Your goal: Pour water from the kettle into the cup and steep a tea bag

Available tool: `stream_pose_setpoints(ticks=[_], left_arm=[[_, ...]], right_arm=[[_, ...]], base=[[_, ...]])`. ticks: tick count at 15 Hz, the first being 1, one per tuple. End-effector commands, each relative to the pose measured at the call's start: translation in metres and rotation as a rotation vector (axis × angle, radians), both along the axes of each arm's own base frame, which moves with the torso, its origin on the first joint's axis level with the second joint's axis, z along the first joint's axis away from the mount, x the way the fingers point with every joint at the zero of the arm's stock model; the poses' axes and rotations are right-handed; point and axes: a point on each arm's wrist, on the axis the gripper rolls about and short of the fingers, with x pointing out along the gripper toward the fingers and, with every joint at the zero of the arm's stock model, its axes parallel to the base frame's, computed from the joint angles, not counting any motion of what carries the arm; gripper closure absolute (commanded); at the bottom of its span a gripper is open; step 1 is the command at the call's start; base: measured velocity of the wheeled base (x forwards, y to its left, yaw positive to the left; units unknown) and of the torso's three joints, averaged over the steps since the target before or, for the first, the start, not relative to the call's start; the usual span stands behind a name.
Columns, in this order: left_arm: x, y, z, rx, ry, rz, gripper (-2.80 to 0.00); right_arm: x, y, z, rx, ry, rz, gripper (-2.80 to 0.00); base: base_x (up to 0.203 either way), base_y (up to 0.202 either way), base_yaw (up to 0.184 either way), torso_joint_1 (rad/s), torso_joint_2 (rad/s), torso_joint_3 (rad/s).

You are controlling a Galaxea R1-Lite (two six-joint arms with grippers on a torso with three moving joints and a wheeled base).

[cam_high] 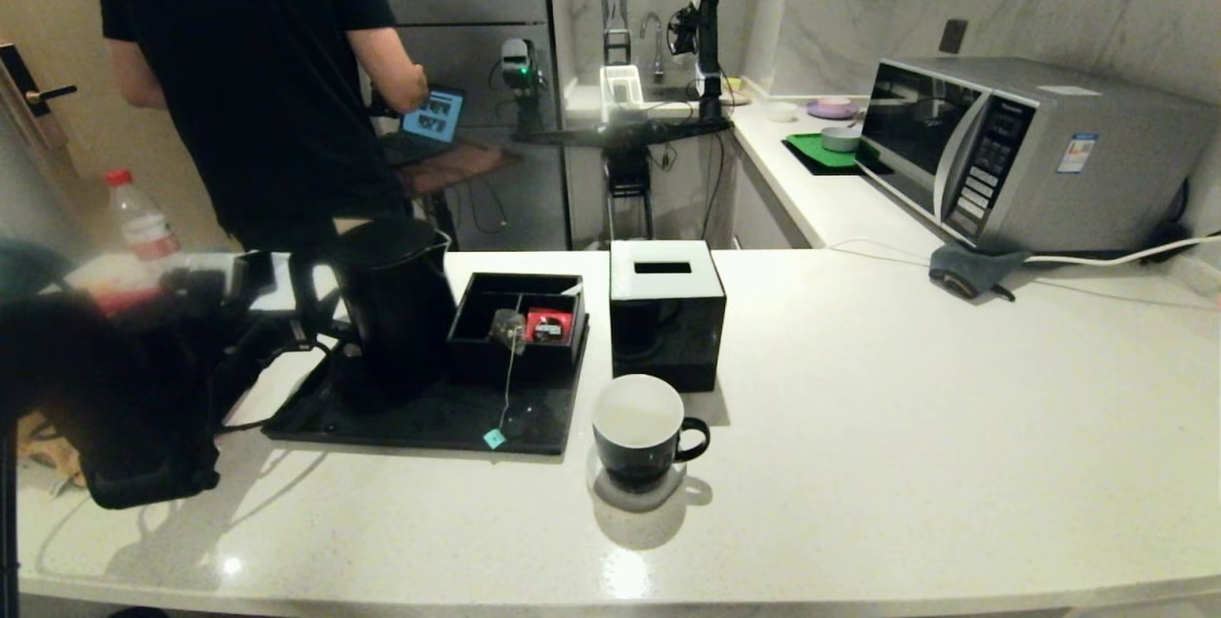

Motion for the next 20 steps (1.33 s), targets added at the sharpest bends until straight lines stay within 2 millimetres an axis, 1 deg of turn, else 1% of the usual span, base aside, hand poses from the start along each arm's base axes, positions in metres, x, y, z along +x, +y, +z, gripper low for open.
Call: stream_pose_setpoints(ticks=[1,5,13,20], left_arm=[[0.003,0.002,0.003,0.013,-0.052,-0.005,-2.80],[0.007,0.004,0.002,0.009,-0.059,-0.035,-2.80],[0.019,0.007,-0.002,0.012,-0.084,-0.040,-2.80],[0.035,0.007,0.000,0.024,-0.132,-0.052,-2.80]], right_arm=[[0.000,0.000,0.000,0.000,0.001,-0.001,0.00],[0.000,0.000,0.000,0.000,0.001,-0.001,0.00],[0.000,0.000,0.000,0.000,0.001,-0.001,0.00],[0.000,0.000,0.000,0.000,0.001,-0.001,0.00]], base=[[0.000,0.000,0.000,0.000,0.00,0.000],[0.000,0.000,0.000,0.000,0.00,0.000],[0.000,0.000,0.000,0.000,0.00,0.000],[0.000,0.000,0.000,0.000,0.00,0.000]])
